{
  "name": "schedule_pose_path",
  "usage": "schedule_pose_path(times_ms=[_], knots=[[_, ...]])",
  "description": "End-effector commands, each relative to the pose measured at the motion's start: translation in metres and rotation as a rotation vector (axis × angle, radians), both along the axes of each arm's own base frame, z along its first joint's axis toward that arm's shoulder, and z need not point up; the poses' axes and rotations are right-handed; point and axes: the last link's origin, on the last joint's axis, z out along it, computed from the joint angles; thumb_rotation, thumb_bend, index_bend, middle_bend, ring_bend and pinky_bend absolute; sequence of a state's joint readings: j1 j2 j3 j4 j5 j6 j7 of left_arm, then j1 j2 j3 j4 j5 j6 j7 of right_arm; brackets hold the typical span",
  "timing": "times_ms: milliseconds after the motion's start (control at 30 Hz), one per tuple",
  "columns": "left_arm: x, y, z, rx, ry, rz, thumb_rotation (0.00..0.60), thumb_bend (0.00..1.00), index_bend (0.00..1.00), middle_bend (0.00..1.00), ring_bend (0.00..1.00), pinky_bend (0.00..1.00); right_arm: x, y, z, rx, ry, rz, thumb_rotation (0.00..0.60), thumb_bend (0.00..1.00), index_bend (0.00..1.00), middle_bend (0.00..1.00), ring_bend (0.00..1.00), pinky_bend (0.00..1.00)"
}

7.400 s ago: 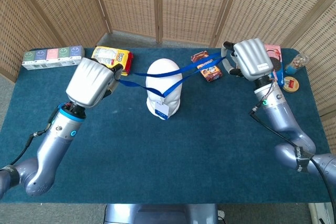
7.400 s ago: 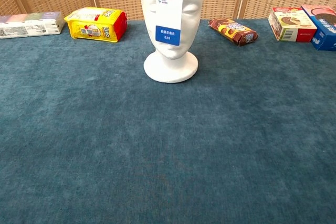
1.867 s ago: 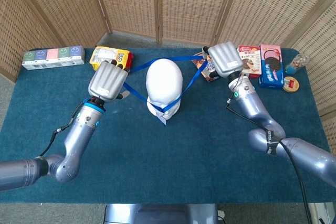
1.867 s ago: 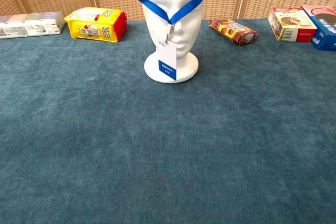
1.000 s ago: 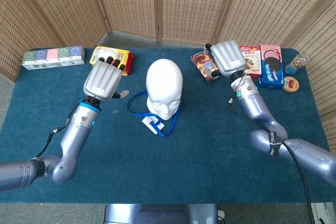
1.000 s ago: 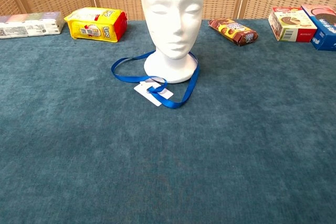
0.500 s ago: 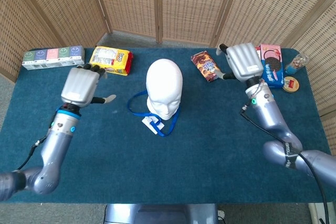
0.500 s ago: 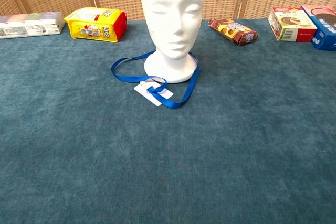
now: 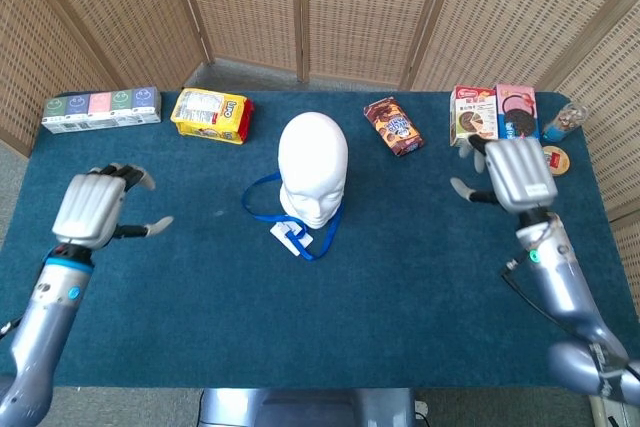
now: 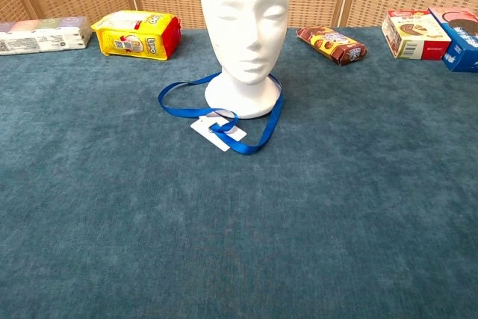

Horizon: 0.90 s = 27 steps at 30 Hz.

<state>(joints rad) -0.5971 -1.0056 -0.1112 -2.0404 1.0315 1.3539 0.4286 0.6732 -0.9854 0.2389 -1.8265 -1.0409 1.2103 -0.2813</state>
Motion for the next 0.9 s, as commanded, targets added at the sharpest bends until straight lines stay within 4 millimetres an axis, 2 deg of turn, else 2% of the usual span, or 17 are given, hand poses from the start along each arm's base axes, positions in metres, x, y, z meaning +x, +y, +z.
schedule_pose_path(times_ms=[33, 267, 633, 900], knots=[[-0.022, -0.028, 0.005, -0.006, -0.013, 0.02, 0.332, 0.08, 0.41, 0.41, 0.37, 0.43, -0.017, 0.026, 0.001, -0.002, 0.003, -0.03, 0.477, 0.29, 0.47, 0.6, 0.66, 0.77], [-0.051, -0.064, 0.009, -0.015, -0.03, 0.067, 0.331, 0.09, 0.41, 0.41, 0.37, 0.42, -0.042, 0.067, 0.0, -0.012, -0.003, -0.07, 0.477, 0.27, 0.48, 0.59, 0.65, 0.76], [-0.088, -0.12, 0.01, 0.021, -0.078, 0.139, 0.33, 0.09, 0.41, 0.41, 0.37, 0.41, -0.071, 0.117, 0.007, -0.073, -0.002, -0.118, 0.474, 0.28, 0.48, 0.59, 0.64, 0.76], [-0.101, -0.152, 0.011, 0.036, -0.11, 0.156, 0.332, 0.09, 0.41, 0.41, 0.37, 0.4, -0.087, 0.151, 0.008, -0.083, 0.019, -0.144, 0.475, 0.28, 0.5, 0.58, 0.63, 0.76]])
